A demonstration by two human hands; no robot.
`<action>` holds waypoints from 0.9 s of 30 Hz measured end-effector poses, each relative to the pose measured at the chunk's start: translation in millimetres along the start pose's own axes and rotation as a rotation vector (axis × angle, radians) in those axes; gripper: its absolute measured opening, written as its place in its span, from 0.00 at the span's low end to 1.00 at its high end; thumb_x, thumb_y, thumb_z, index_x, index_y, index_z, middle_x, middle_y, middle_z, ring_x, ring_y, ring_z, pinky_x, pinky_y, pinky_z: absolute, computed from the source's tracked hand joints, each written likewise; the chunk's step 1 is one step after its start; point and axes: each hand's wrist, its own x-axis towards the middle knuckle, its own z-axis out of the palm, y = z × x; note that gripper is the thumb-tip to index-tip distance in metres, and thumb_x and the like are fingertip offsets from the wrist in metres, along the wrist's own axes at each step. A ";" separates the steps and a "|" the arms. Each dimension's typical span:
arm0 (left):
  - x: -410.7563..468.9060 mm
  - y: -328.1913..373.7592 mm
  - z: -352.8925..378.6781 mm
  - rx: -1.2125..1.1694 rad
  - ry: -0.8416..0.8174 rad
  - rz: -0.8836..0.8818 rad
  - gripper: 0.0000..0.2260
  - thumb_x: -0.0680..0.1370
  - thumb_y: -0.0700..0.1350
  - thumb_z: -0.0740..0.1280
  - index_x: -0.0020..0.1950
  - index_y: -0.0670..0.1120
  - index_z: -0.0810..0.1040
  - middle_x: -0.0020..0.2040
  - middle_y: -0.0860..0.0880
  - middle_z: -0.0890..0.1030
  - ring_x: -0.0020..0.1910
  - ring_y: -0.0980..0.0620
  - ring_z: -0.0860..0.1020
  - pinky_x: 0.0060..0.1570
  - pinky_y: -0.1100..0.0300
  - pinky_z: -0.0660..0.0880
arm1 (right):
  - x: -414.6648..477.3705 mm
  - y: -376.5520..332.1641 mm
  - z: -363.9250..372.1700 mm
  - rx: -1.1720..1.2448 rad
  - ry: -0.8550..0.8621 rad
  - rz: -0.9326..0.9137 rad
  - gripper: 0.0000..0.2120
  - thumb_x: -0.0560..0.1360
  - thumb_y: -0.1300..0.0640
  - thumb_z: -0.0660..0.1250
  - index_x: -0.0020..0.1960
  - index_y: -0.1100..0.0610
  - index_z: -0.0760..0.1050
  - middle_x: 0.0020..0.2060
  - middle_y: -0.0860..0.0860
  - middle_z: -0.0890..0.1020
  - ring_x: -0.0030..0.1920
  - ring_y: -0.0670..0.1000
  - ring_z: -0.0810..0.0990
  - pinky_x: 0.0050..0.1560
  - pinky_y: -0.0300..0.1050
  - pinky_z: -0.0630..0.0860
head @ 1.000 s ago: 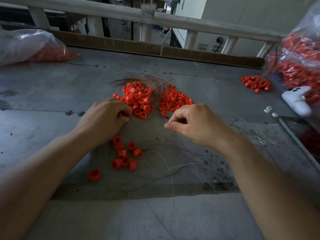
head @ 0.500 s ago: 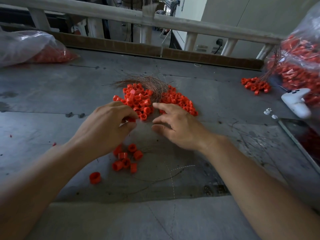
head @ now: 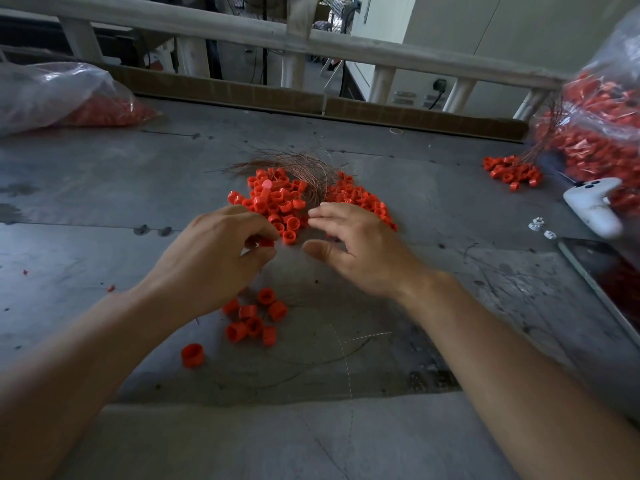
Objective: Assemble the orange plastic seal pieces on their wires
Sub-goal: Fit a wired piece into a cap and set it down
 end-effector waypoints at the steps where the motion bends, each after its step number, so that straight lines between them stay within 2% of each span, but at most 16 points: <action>1: 0.0 0.1 -0.3 -0.005 0.000 0.000 0.08 0.74 0.43 0.69 0.52 0.47 0.81 0.41 0.58 0.72 0.38 0.69 0.68 0.37 0.74 0.64 | -1.1 -0.7 -1.7 0.025 0.066 -0.020 0.28 0.74 0.42 0.56 0.63 0.61 0.73 0.64 0.54 0.73 0.67 0.49 0.67 0.65 0.36 0.55; 3: -0.6 0.9 -1.7 -0.015 0.002 0.009 0.08 0.73 0.43 0.69 0.51 0.47 0.82 0.42 0.58 0.73 0.38 0.68 0.69 0.38 0.74 0.65 | -3.7 -3.0 -4.4 0.100 0.188 -0.062 0.19 0.75 0.50 0.63 0.58 0.63 0.77 0.58 0.55 0.78 0.61 0.49 0.72 0.61 0.34 0.60; 6: -2.5 5.2 -4.4 -0.054 -0.002 0.064 0.08 0.71 0.43 0.70 0.49 0.48 0.82 0.46 0.58 0.75 0.39 0.69 0.71 0.39 0.77 0.67 | -9.1 -8.4 -8.8 0.267 0.297 -0.086 0.16 0.74 0.53 0.64 0.54 0.63 0.79 0.53 0.53 0.81 0.56 0.44 0.74 0.60 0.36 0.68; 8: -4.0 10.5 -7.4 -0.156 -0.011 0.127 0.08 0.69 0.45 0.71 0.48 0.51 0.82 0.53 0.61 0.73 0.44 0.71 0.72 0.41 0.80 0.67 | -12.9 -13.7 -12.6 0.370 0.328 -0.101 0.15 0.73 0.54 0.63 0.53 0.62 0.80 0.51 0.48 0.79 0.55 0.42 0.75 0.60 0.38 0.70; 11: -6.7 19.3 -13.2 -0.293 -0.030 0.197 0.08 0.68 0.54 0.64 0.46 0.60 0.77 0.59 0.67 0.67 0.47 0.70 0.73 0.44 0.79 0.69 | -18.2 -23.6 -14.3 0.453 0.302 -0.133 0.14 0.73 0.55 0.64 0.54 0.61 0.79 0.51 0.45 0.77 0.57 0.44 0.75 0.62 0.43 0.70; 14: -7.9 21.2 -13.5 -0.344 -0.004 0.241 0.09 0.70 0.49 0.65 0.49 0.56 0.76 0.58 0.64 0.71 0.49 0.65 0.76 0.48 0.76 0.71 | -21.1 -31.8 -12.6 0.459 0.292 -0.178 0.14 0.72 0.56 0.65 0.54 0.61 0.79 0.51 0.45 0.77 0.57 0.46 0.75 0.62 0.48 0.70; 16: -8.2 20.8 -13.4 -0.396 0.022 0.227 0.11 0.70 0.44 0.67 0.51 0.53 0.76 0.55 0.61 0.74 0.49 0.65 0.77 0.49 0.76 0.72 | -21.9 -34.2 -12.8 0.498 0.301 -0.191 0.13 0.72 0.57 0.65 0.53 0.62 0.79 0.51 0.45 0.77 0.57 0.45 0.75 0.62 0.49 0.70; 18: -9.1 22.1 -12.9 -0.434 0.009 0.225 0.13 0.69 0.44 0.67 0.52 0.52 0.76 0.52 0.61 0.76 0.49 0.68 0.77 0.47 0.78 0.71 | -22.8 -34.5 -14.0 0.538 0.306 -0.203 0.12 0.72 0.58 0.65 0.54 0.61 0.78 0.51 0.44 0.77 0.57 0.45 0.76 0.62 0.47 0.71; 21: -10.7 23.3 -10.0 -0.426 -0.043 0.255 0.13 0.69 0.44 0.66 0.53 0.49 0.78 0.50 0.59 0.77 0.49 0.65 0.77 0.47 0.77 0.71 | -24.4 -34.9 -15.0 0.564 0.288 -0.227 0.11 0.73 0.59 0.64 0.54 0.60 0.78 0.50 0.44 0.77 0.56 0.44 0.76 0.61 0.44 0.71; 24: -10.6 22.3 -9.2 -0.399 -0.030 0.262 0.13 0.69 0.45 0.66 0.53 0.49 0.78 0.49 0.60 0.76 0.47 0.71 0.76 0.46 0.78 0.70 | -23.7 -37.4 -14.2 0.625 0.366 -0.261 0.09 0.72 0.63 0.65 0.52 0.58 0.77 0.47 0.47 0.79 0.52 0.46 0.78 0.54 0.42 0.75; 27: -10.7 21.6 -9.4 -0.433 -0.022 0.234 0.13 0.68 0.46 0.66 0.52 0.50 0.78 0.50 0.61 0.77 0.47 0.73 0.76 0.47 0.79 0.70 | -22.7 -36.1 -14.5 0.705 0.465 -0.193 0.06 0.72 0.63 0.66 0.46 0.56 0.77 0.40 0.48 0.81 0.44 0.47 0.81 0.46 0.42 0.78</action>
